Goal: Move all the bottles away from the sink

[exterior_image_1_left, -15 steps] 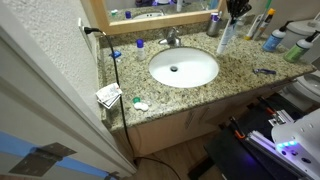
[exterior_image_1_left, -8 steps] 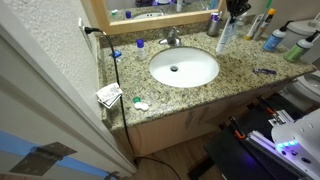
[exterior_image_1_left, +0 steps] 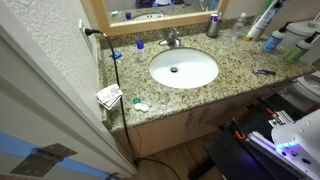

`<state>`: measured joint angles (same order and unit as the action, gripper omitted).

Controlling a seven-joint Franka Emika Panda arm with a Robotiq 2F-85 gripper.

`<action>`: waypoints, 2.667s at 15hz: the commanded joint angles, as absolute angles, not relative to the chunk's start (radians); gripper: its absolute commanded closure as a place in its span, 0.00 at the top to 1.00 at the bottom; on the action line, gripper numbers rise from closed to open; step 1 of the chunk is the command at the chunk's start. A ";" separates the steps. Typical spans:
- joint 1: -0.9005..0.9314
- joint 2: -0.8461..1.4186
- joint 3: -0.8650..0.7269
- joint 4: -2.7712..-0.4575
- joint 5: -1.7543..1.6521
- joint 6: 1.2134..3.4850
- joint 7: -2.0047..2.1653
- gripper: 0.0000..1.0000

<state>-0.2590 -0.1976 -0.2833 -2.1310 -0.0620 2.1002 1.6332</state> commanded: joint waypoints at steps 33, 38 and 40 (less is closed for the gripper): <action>-0.348 -0.033 -0.368 -2.225 0.013 2.262 1.865 0.01; -0.380 -0.009 -0.406 -2.195 0.108 2.224 1.744 0.01; -0.389 -0.011 -0.416 -2.190 0.095 2.215 1.733 0.01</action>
<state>-0.3624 -0.0360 -0.4100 -2.2099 0.0800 2.2398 1.7838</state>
